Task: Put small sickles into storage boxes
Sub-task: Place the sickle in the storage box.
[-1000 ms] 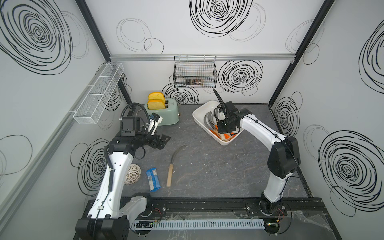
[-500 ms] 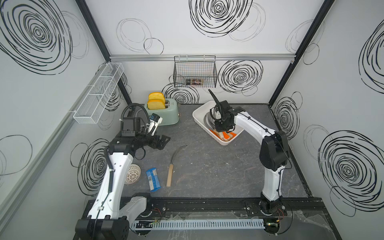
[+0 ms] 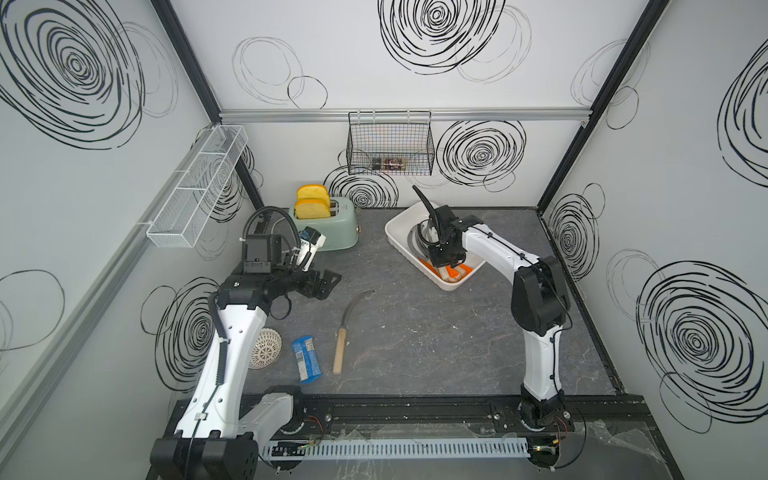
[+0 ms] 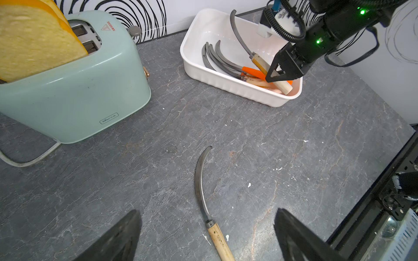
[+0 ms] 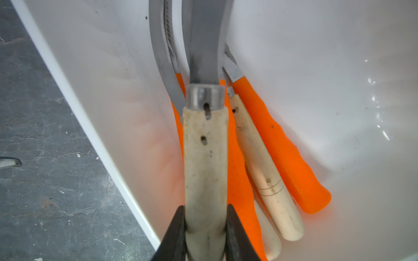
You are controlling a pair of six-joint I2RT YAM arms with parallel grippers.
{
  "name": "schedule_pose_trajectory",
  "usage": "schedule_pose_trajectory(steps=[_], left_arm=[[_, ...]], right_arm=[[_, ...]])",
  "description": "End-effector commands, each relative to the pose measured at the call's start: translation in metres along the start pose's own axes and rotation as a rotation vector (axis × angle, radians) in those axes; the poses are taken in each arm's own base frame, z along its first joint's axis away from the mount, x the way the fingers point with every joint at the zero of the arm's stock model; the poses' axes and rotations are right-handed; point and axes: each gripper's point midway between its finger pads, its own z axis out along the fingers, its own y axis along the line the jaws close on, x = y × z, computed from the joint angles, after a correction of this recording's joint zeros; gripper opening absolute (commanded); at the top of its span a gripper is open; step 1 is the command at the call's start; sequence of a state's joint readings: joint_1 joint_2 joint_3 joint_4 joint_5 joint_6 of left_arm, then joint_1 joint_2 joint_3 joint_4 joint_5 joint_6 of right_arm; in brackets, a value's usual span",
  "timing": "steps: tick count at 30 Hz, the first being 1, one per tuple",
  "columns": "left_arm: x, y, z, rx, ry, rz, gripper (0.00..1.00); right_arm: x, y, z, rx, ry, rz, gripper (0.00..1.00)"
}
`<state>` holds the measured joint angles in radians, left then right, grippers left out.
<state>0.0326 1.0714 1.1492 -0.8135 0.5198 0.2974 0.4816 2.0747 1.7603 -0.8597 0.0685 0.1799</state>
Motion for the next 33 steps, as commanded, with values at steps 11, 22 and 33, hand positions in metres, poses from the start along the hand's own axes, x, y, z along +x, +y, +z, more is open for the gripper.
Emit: schedule_pose_trajectory(steps=[11, 22, 33], left_arm=[[-0.003, -0.001, 0.002, 0.007, -0.012, 0.007, 0.96], [-0.004, -0.001, 0.003, 0.006, -0.013, 0.008, 0.96], [-0.005, -0.002, 0.001, 0.004, -0.018, 0.012, 0.96]], right_arm=[[-0.004, -0.007, 0.010, 0.107, 0.026, -0.095, 0.00], [0.004, 0.007, 0.015, 0.151, 0.060, -0.168, 0.02], [0.003, 0.008, 0.015, 0.169, 0.069, -0.176, 0.14]])
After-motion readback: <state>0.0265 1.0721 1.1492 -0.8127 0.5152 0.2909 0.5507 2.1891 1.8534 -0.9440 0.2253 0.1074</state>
